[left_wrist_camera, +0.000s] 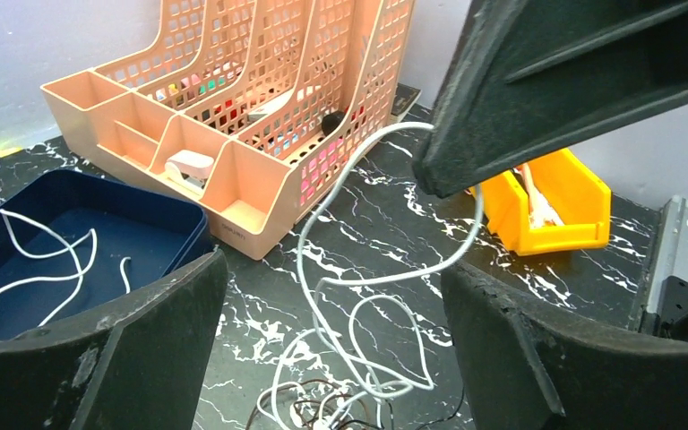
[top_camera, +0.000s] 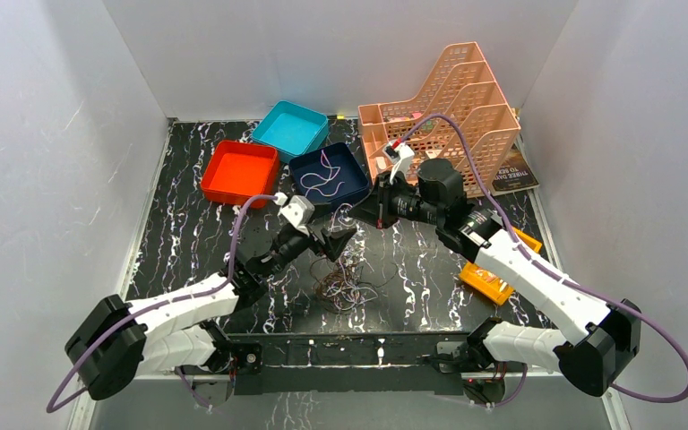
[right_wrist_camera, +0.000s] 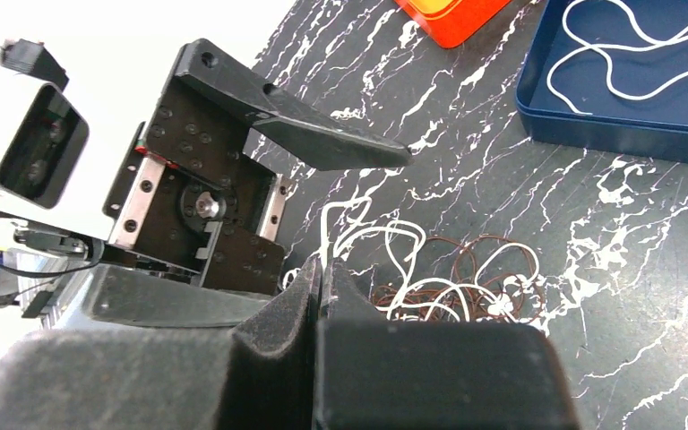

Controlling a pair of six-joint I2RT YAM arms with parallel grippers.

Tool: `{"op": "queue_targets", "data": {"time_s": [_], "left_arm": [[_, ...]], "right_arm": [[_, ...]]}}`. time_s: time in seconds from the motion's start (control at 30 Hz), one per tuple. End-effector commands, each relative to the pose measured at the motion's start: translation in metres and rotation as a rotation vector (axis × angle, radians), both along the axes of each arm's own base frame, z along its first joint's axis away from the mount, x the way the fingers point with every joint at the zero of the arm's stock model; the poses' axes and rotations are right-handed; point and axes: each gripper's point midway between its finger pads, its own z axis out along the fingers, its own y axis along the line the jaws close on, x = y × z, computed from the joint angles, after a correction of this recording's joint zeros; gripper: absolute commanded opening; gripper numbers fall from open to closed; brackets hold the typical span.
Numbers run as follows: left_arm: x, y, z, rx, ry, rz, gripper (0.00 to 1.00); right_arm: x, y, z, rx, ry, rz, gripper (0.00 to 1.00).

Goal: Untangle the cables

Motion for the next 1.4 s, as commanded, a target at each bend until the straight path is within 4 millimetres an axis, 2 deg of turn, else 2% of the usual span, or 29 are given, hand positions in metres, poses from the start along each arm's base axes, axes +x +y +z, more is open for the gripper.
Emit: {"op": "queue_targets", "data": {"time_s": [0.0, 0.17, 0.33, 0.5, 0.6, 0.67, 0.7, 0.83, 0.97, 1.13, 1.37], "left_arm": [[0.007, 0.001, 0.015, -0.066, -0.045, 0.045, 0.84], [0.009, -0.016, 0.008, -0.086, 0.003, 0.002, 0.66], [0.011, -0.025, -0.002, -0.099, 0.044, -0.013, 0.40], [0.011, -0.026, -0.004, -0.109, 0.060, -0.012, 0.13], [0.011, -0.022, 0.000, -0.122, 0.057, 0.006, 0.01], [0.013, -0.017, 0.005, -0.136, 0.050, 0.027, 0.00], [0.013, -0.015, 0.008, -0.143, 0.047, 0.035, 0.00], [0.014, -0.006, 0.029, -0.163, 0.026, 0.066, 0.00], [0.016, -0.002, 0.057, -0.155, 0.014, 0.091, 0.00], [0.024, 0.001, 0.083, -0.115, 0.047, 0.138, 0.00], [0.028, -0.001, 0.107, -0.101, 0.057, 0.150, 0.00]], "right_arm": [[-0.008, 0.004, 0.046, 0.108, -0.065, 0.032, 0.00], [-0.013, 0.005, 0.056, 0.149, -0.061, 0.046, 0.00], [-0.015, 0.002, 0.069, 0.173, -0.083, 0.037, 0.00], [-0.015, -0.003, 0.066, 0.163, -0.083, 0.014, 0.00], [-0.014, -0.007, 0.058, 0.144, -0.078, -0.006, 0.00], [-0.012, -0.011, 0.054, 0.131, -0.080, -0.027, 0.00], [-0.011, -0.013, 0.049, 0.121, -0.078, -0.042, 0.03], [-0.007, -0.025, 0.038, 0.088, -0.097, -0.105, 0.27], [-0.004, -0.043, 0.034, 0.090, -0.150, -0.187, 0.38], [-0.008, -0.059, 0.029, 0.160, -0.230, -0.240, 0.50], [-0.014, -0.061, 0.011, 0.202, -0.244, -0.232, 0.58]]}}
